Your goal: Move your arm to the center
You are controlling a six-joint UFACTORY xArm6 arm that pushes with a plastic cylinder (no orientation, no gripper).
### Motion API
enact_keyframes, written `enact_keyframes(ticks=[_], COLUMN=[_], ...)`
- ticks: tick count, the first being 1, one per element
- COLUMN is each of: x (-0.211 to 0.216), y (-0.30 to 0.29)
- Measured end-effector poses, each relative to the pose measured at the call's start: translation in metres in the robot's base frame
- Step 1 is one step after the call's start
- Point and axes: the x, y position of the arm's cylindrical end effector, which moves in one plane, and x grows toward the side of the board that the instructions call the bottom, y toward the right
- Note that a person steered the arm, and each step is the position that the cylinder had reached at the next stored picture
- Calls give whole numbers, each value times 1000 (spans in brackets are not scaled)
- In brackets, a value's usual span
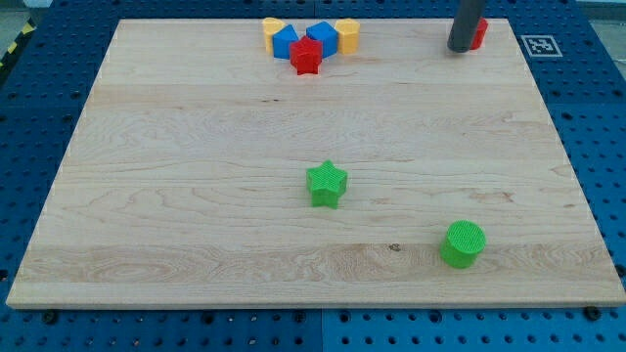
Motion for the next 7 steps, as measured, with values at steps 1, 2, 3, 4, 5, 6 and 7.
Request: enact_keyframes(ticks=[1,2,3,4,5,6,7], x=[-8,-12,3,38,93,129,151], y=[12,21,6,-35,-83,-132,-166])
